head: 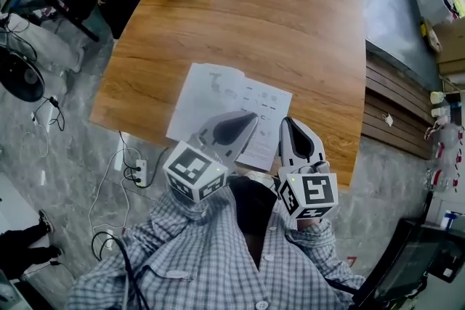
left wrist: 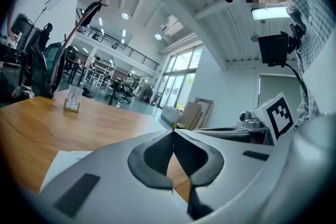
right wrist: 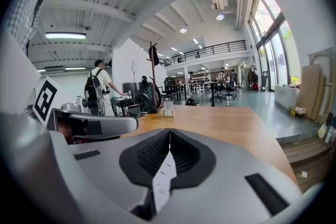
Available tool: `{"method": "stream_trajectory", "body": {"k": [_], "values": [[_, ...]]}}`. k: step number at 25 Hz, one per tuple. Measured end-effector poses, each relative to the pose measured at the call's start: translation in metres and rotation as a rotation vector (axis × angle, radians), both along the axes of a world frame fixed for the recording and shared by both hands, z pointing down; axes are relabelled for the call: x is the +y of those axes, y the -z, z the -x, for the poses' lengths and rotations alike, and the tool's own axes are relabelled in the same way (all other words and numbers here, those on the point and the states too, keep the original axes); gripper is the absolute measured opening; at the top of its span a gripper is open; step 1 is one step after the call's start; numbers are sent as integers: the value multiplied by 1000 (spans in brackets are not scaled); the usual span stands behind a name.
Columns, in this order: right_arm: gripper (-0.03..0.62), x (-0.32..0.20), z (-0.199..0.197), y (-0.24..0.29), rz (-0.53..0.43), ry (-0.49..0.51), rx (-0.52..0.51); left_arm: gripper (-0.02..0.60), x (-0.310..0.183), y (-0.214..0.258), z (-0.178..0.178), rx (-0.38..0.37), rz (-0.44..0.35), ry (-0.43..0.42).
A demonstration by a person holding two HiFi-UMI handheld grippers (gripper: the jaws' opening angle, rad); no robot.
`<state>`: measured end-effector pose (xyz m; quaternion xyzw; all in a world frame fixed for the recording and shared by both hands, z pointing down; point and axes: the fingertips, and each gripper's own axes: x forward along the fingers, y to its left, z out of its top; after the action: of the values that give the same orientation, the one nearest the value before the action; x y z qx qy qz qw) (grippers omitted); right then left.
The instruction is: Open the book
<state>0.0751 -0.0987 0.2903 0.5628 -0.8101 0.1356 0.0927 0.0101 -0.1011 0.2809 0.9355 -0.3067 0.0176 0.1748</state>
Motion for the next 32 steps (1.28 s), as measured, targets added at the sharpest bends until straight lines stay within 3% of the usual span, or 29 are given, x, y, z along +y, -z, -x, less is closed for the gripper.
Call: {"method": "stream_trajectory", "body": {"k": [6, 14, 32], "values": [[20, -1, 4, 12, -47, 7, 56, 9, -3, 9, 0, -1, -28, -14], [20, 0, 4, 7, -19, 4, 16, 9, 0, 6, 0, -20, -23, -8], [20, -1, 6, 3, 4, 8, -16, 9, 8, -7, -9, -19, 36, -78]]}}
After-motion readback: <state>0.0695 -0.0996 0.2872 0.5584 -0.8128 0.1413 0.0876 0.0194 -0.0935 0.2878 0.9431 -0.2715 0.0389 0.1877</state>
